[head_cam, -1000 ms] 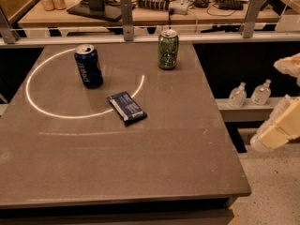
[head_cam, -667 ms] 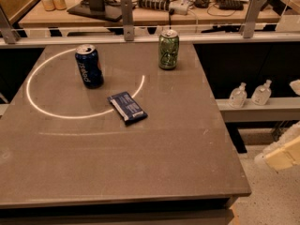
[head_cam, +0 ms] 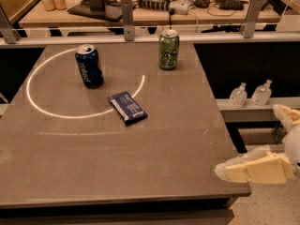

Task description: Move rxbar blueberry near green can

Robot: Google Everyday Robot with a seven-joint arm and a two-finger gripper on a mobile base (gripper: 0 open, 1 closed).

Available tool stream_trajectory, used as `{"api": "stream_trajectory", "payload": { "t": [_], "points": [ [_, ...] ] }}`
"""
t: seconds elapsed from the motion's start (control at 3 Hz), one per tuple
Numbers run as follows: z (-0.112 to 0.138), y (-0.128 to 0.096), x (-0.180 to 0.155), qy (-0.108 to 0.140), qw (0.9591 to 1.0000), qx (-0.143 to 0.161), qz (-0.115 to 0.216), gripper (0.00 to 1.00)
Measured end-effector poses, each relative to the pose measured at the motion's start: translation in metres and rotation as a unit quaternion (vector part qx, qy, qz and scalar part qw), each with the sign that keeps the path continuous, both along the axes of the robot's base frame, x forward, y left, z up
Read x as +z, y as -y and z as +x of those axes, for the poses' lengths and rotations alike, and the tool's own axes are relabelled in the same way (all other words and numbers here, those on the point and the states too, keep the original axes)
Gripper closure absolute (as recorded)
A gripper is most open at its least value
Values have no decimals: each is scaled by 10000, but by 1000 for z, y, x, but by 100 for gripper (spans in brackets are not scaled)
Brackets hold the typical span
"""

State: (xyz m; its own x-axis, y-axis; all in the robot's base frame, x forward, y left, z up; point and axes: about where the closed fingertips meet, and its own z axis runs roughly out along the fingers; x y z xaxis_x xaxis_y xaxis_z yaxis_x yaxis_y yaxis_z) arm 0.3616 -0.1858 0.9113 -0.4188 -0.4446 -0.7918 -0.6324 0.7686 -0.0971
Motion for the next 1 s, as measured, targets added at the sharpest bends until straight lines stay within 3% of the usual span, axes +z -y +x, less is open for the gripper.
{"api": "stream_trajectory", "payload": {
  "t": [0.33,0.67,1.0],
  "points": [
    [4,-14,4,33,9987,-134,491,0],
    [3,-16,2,-8,9983,-59,579,0],
    [-6,-40,-4,30,9973,-78,724,0]
  ]
}}
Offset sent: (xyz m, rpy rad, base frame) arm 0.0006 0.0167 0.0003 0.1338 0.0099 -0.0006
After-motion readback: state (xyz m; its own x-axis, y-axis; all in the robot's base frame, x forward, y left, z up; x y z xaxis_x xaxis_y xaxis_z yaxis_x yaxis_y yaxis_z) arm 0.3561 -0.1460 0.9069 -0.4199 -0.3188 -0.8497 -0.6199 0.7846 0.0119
